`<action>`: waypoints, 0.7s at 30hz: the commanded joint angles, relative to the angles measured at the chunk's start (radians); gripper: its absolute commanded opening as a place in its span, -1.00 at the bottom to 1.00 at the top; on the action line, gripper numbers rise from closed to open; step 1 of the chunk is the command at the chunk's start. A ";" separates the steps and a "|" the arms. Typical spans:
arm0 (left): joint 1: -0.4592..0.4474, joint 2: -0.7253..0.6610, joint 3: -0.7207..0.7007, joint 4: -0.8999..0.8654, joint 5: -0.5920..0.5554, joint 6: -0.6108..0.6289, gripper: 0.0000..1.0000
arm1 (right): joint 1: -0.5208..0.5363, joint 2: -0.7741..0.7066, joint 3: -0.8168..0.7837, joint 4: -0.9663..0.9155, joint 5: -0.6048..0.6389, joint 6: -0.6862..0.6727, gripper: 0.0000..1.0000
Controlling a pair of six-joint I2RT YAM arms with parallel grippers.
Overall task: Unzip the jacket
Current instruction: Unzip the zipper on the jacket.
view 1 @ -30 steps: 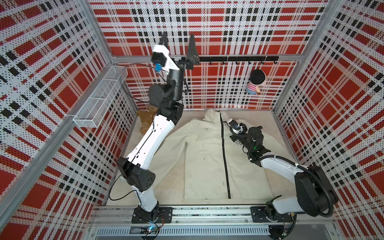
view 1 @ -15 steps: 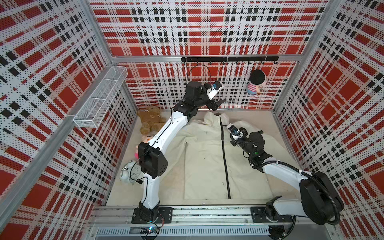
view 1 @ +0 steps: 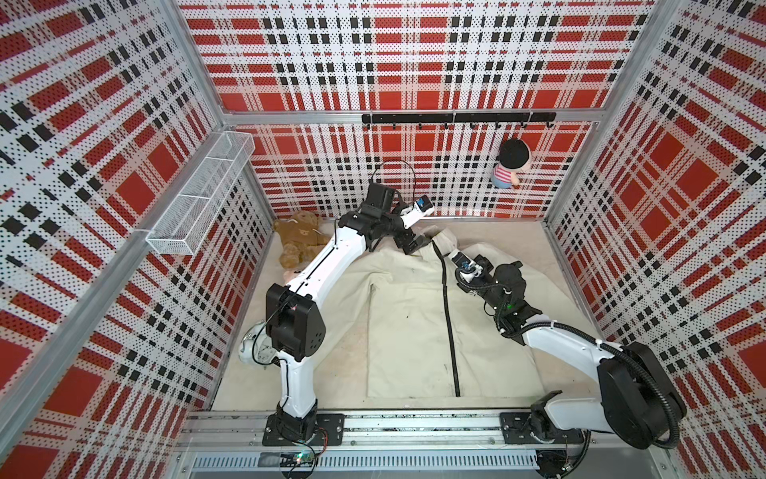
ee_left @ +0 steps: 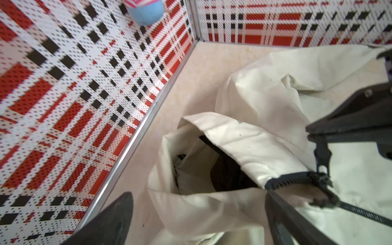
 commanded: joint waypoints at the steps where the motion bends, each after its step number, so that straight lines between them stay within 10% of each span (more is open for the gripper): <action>1: -0.026 -0.029 -0.017 -0.059 0.002 0.096 0.96 | 0.012 -0.030 0.036 -0.038 -0.068 -0.043 -1.00; 8: -0.013 -0.103 -0.097 -0.035 -0.075 0.205 0.96 | 0.013 -0.015 0.040 -0.051 -0.047 -0.049 -1.00; 13: 0.094 -0.195 -0.135 -0.047 0.125 0.238 0.97 | 0.013 -0.012 0.044 -0.045 -0.038 -0.049 -1.00; 21: 0.004 -0.203 -0.195 -0.157 0.132 0.375 0.99 | 0.015 -0.010 0.051 -0.035 -0.030 -0.040 -1.00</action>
